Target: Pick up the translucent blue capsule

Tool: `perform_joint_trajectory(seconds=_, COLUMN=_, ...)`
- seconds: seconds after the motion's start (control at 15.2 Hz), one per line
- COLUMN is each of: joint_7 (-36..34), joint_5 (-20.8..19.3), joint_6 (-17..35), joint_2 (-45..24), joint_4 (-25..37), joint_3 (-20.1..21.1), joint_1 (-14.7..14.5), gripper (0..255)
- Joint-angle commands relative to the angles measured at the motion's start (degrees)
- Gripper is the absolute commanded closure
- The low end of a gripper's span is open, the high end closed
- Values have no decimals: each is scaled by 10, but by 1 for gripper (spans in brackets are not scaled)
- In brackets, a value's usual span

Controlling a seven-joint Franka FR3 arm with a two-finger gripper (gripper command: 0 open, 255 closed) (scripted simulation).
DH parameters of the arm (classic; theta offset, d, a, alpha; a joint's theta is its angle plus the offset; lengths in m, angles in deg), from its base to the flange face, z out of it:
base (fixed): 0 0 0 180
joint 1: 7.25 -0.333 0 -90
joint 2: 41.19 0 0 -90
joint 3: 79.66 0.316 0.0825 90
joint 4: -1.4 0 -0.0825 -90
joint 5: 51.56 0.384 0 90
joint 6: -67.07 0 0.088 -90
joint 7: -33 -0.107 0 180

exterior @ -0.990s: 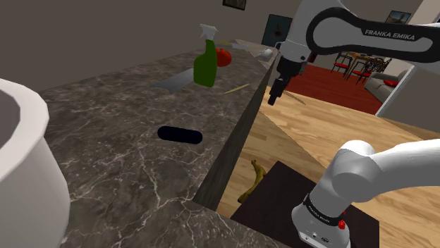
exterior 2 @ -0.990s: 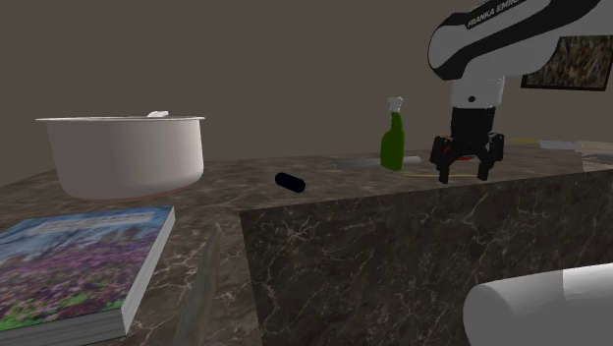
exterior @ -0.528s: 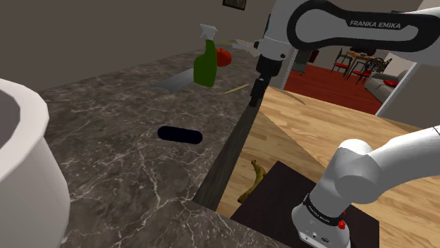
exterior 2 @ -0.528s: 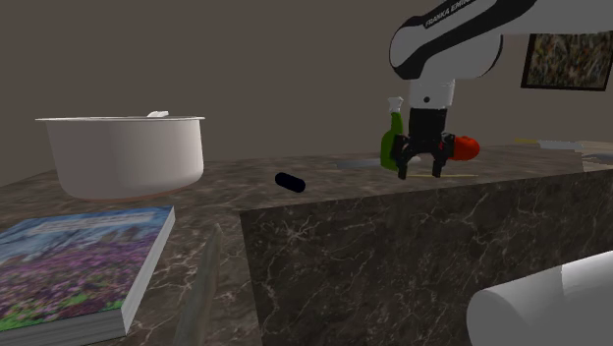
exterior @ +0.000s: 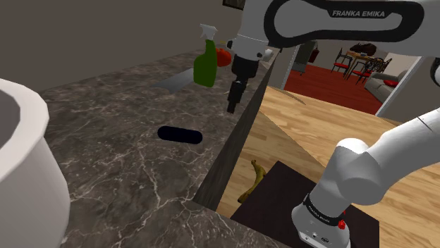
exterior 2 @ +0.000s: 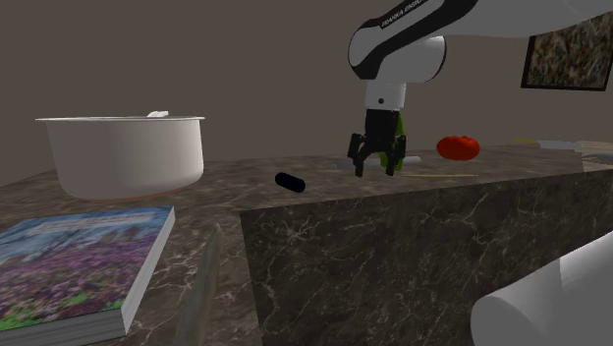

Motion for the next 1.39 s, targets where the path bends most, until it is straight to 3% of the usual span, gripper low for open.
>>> perform_joint_trajectory(seconds=0.0, joint_7=-4, joint_5=12, joint_6=-3, joint_2=-24, joint_4=26, joint_3=13, joint_1=-13, gripper=0)
perform_joint_trajectory(seconds=0.92, joint_7=-28, joint_5=53, joint_6=-19, joint_2=-215, joint_4=231, joint_3=101, joint_1=-88, gripper=0)
perform_joint_trajectory(seconds=1.32, joint_7=-23, joint_5=56, joint_6=18, joint_2=-219, joint_4=199, joint_3=105, joint_1=-91, gripper=0)
